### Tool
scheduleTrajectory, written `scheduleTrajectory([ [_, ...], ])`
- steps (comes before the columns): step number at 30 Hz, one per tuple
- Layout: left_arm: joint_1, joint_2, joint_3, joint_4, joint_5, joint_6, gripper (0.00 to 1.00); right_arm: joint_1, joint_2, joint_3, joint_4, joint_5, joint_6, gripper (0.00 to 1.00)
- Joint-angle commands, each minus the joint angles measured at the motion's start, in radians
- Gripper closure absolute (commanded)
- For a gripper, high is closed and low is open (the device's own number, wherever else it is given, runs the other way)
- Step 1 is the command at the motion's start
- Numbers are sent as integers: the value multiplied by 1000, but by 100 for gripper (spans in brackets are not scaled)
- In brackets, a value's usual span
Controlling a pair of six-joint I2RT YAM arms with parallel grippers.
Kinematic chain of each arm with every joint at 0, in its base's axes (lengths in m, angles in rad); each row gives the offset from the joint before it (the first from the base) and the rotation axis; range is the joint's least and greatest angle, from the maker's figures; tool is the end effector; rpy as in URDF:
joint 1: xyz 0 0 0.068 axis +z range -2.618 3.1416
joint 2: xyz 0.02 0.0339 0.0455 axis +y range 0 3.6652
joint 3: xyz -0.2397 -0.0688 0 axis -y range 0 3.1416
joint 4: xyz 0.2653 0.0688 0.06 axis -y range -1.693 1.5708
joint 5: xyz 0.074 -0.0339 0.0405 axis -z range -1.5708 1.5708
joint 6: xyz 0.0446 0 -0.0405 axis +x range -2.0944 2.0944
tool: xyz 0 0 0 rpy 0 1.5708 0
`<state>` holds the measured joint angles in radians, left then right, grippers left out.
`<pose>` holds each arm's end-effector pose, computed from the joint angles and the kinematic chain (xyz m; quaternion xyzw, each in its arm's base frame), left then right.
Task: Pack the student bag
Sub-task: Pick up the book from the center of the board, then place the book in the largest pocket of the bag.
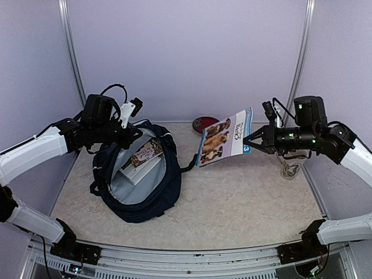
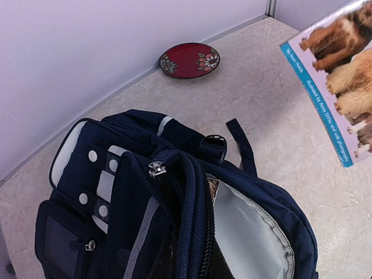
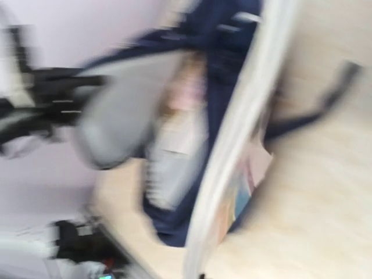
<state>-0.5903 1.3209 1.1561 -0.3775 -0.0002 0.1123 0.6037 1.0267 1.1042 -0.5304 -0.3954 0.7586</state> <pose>0.2774 -0.1858 0.3002 0.2996 0.8175 -0.1164 0.4779 0.2037 0.1614 0.3486 -0.0395 0.8369 0.4568 0.2991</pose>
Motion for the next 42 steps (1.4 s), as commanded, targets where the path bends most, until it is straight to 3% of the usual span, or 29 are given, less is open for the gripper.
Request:
scheduleTrajectory([
  [1, 9, -37, 17, 114, -4, -21, 100, 0, 8, 9, 245, -271, 57, 100],
  [4, 10, -35, 16, 114, -8, -19, 100, 35, 50, -75, 464, -380, 184, 100],
  [12, 12, -32, 17, 113, 2, -22, 100, 212, 309, -66, 699, -409, 229, 100],
  [19, 12, -33, 18, 113, 9, -24, 100, 224, 510, -85, 1026, -464, 335, 100],
  [24, 12, -34, 18, 112, 13, -25, 100, 220, 646, -11, 1061, -468, 365, 100],
  [29, 12, -40, 17, 113, 28, -25, 100, 189, 712, 5, 1041, -366, 396, 100],
  [36, 12, -42, 18, 122, 119, -26, 100, 187, 754, 19, 1039, -97, 398, 100],
  [42, 15, -51, 16, 134, 190, -27, 100, 282, 847, 79, 1079, 204, 415, 100],
])
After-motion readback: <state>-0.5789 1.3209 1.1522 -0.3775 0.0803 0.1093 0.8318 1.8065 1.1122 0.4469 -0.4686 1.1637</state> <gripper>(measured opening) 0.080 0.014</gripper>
